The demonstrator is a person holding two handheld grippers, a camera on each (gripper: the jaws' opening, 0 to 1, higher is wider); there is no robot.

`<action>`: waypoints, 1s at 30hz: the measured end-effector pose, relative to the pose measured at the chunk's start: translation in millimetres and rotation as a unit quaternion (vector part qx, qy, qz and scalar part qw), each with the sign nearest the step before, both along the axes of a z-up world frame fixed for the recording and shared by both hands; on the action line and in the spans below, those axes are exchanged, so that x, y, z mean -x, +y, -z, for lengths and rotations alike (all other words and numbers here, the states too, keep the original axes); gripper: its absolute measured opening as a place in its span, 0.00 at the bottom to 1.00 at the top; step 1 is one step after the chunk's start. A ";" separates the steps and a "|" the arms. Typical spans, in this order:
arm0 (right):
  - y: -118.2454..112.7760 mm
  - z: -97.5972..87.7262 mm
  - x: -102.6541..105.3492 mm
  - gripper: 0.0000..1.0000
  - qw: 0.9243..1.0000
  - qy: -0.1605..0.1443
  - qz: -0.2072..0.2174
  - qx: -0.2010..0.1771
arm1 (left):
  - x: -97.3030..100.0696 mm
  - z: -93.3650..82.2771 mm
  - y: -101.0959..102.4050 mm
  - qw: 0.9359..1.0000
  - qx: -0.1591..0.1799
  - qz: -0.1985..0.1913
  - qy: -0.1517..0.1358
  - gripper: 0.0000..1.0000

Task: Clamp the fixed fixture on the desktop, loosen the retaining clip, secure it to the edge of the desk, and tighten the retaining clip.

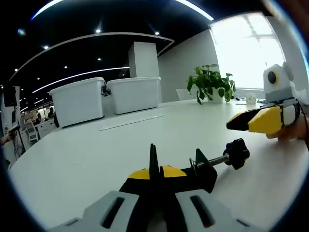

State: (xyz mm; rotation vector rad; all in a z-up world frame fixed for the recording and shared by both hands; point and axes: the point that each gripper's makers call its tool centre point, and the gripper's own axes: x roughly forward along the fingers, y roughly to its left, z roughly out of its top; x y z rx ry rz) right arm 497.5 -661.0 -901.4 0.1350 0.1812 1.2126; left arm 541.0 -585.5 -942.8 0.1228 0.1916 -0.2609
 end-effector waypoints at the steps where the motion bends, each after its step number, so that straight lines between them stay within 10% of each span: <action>1: 1.6 5.3 2.0 0.24 1.000 -0.011 -0.003 0.018 | 0.1 0.0 -0.1 1.000 0.000 0.000 0.000 0.06; 5: 7.5 16.2 1.0 0.25 0.994 -0.092 0.009 0.064 | 0.8 0.1 -0.7 1.000 0.000 0.000 0.000 0.06; 16: 10.2 21.3 -0.7 0.25 0.991 -0.107 0.002 0.079 | -2.8 -0.7 0.9 1.000 0.000 -0.003 0.001 0.06; 22: 13.3 18.4 5.7 0.25 0.948 -0.284 0.011 0.144 | -9.6 -2.2 4.1 1.000 0.001 -0.004 0.001 0.06; 30: 14.6 19.0 4.1 0.25 0.941 -0.301 0.005 0.154 | -11.5 -3.0 5.2 1.000 0.000 -0.005 0.001 0.06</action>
